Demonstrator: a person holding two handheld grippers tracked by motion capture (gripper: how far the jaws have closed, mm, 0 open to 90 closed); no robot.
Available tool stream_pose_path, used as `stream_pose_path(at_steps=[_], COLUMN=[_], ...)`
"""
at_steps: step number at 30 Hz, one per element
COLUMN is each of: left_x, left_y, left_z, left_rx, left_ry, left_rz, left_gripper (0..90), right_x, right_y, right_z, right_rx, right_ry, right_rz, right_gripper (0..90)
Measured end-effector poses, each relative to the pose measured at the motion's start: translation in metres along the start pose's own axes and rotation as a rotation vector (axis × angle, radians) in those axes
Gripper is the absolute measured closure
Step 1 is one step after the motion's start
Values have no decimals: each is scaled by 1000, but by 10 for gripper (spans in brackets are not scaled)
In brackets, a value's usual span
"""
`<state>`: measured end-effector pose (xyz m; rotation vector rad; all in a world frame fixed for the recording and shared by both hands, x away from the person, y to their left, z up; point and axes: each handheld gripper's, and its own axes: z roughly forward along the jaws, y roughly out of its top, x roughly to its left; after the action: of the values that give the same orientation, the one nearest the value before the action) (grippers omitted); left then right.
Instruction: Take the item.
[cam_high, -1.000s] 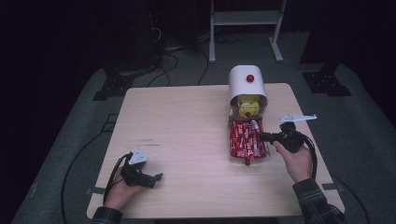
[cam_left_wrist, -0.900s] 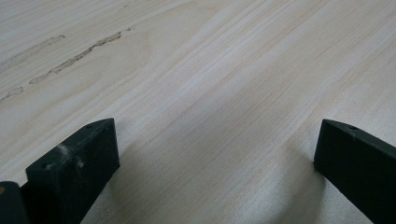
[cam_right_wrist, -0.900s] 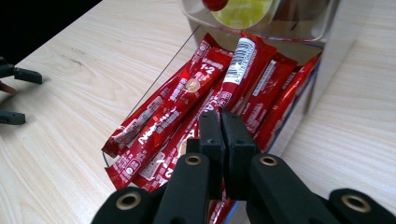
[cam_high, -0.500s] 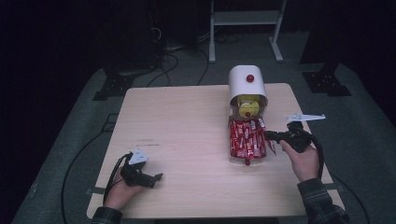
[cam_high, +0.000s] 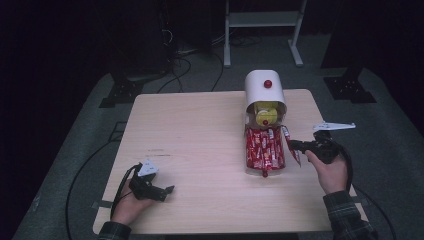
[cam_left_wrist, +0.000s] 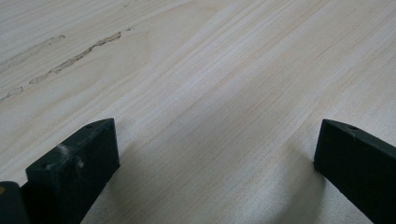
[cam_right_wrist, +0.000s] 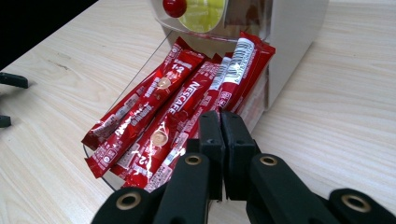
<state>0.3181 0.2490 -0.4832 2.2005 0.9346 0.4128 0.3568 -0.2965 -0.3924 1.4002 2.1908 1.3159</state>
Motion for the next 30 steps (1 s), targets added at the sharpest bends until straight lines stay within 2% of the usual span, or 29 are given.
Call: stream_pose_path(at_steps=[19,26,30], left_x=[0,0,0], left_y=[0,0,0], left_z=[0,0,0], left_rx=[0,0,0], left_ry=[0,0,0], left_rz=[0,0,0], left_gripper=[0,0,0], right_x=[-11,-17,-21], right_y=[-4,-7,-9], right_z=[-8,-9,-9], right_rx=[0,4,10], right_ry=[-19,-47,-57], right_rz=[15,4,14], right_gripper=[874,874,874])
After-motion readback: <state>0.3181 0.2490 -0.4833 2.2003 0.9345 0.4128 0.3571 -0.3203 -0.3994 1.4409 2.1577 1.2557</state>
